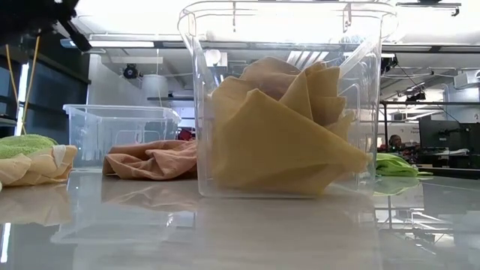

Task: Sort towels by color in basket
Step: Put the bottom green towel into the top transparent bin, then put the yellow towel into the bottom transparent bin

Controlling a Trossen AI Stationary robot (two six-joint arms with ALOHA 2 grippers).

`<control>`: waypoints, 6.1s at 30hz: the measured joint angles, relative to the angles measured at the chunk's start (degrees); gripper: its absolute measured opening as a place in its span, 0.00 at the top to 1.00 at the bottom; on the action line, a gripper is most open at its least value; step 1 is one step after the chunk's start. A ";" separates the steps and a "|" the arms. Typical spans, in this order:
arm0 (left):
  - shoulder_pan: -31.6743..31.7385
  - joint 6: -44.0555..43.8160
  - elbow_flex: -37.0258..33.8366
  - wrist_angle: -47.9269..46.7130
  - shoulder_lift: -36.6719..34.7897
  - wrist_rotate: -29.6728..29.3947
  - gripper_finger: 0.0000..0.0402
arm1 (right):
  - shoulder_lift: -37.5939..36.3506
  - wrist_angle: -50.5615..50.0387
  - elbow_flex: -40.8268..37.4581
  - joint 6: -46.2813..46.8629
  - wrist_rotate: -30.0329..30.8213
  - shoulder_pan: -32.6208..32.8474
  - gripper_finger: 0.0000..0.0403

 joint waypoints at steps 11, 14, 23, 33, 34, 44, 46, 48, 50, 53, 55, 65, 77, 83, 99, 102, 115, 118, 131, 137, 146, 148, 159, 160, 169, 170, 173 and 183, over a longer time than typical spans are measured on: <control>-2.03 6.33 20.94 -40.93 13.90 1.66 1.00 | -6.79 -13.94 -0.01 6.62 22.34 8.32 0.67; -3.32 7.98 30.67 -53.40 22.00 1.91 1.00 | -8.37 -19.07 -0.32 7.70 26.12 9.52 0.67; -6.36 -3.94 49.80 -87.72 44.47 8.72 1.00 | -14.63 -21.06 -17.04 20.28 33.87 17.99 0.67; -10.28 -21.33 50.58 -113.28 60.91 14.37 0.90 | -19.10 -9.05 -27.39 19.47 30.02 18.95 0.67; -10.36 -21.33 50.58 -113.38 62.08 14.63 0.87 | -19.12 -8.08 -27.44 18.02 30.04 18.97 0.67; -10.51 -25.36 45.03 -111.04 70.72 19.18 0.47 | -19.17 -4.22 -27.44 8.79 32.29 18.00 0.67; -10.09 -25.13 41.73 -108.46 71.75 20.95 0.44 | -19.17 -4.38 -27.44 8.24 32.57 18.08 0.67; -9.72 -24.05 38.72 -106.17 72.76 21.31 0.43 | -19.17 -4.29 -27.44 8.67 34.51 17.99 0.67; -9.30 -23.24 36.35 -103.08 73.50 20.38 0.45 | -19.17 -4.14 -27.44 9.61 36.34 17.67 0.67; -8.50 -22.36 34.10 -97.92 74.64 20.15 0.53 | -19.17 -3.80 -27.44 9.64 36.07 17.08 0.67; -8.46 -21.52 33.66 -96.79 75.42 19.84 0.63 | -19.17 -3.74 -27.44 9.65 35.51 16.90 0.67; -9.44 -17.11 38.99 -98.31 73.91 18.00 0.96 | -19.17 -3.68 -27.44 10.75 34.43 16.90 0.67; -8.33 0.74 71.67 -105.38 69.68 -7.68 0.99 | -19.15 -3.54 -27.44 14.77 40.60 16.87 0.67; 0.22 17.26 81.78 -103.67 69.64 -26.42 1.00 | -19.15 -3.52 -27.44 14.79 42.56 16.15 0.67; 40.39 43.19 72.29 -99.38 73.49 -15.59 0.88 | -19.15 -0.18 -27.44 14.08 39.73 10.85 0.67; 44.04 43.25 69.61 -99.05 74.50 -13.50 0.82 | -19.15 -0.12 -27.44 13.79 38.82 10.37 0.67; 47.30 39.19 68.35 -101.64 73.75 -9.62 0.53 | -19.13 -0.09 -27.44 13.14 36.62 10.14 0.67; 45.68 36.47 68.35 -102.93 72.11 -4.45 0.52 | -19.13 -0.09 -27.44 11.57 34.20 10.16 0.67; 19.75 21.34 68.37 -104.17 62.83 3.38 0.65 | -19.13 -0.07 -27.44 6.88 30.68 10.19 0.67; 0.57 14.00 68.39 -104.44 63.10 3.16 0.72 | -19.13 -0.07 -27.44 5.30 30.71 10.19 0.67; -19.77 -2.81 68.39 -104.77 72.14 3.64 0.75 | -19.13 0.11 -27.44 4.67 30.82 10.19 0.67; -22.92 -6.42 68.39 -104.78 75.15 4.08 0.73 | -19.13 0.13 -27.44 4.67 30.82 10.19 0.67; -33.38 -21.80 68.39 -105.00 92.75 21.12 0.36 | -19.13 0.19 -27.44 4.65 31.09 11.43 0.67; -34.21 -22.07 68.39 -105.00 94.25 21.44 0.33 | -19.13 0.19 -27.44 4.65 31.09 11.64 0.67; -38.55 -17.58 68.32 -102.79 105.84 21.86 0.25 | -19.13 0.39 -27.44 6.48 31.08 13.13 0.67; -38.65 -17.00 68.32 -101.88 106.04 21.20 0.26 | -19.13 0.39 -27.44 6.72 31.06 13.30 0.67; -38.73 -15.85 68.00 -98.48 106.11 19.40 0.32 | -19.13 0.40 -27.44 7.79 30.81 13.91 0.67; -38.97 -17.40 57.99 -85.64 103.86 19.76 0.78 | -19.13 4.38 -27.44 14.20 30.63 18.72 0.67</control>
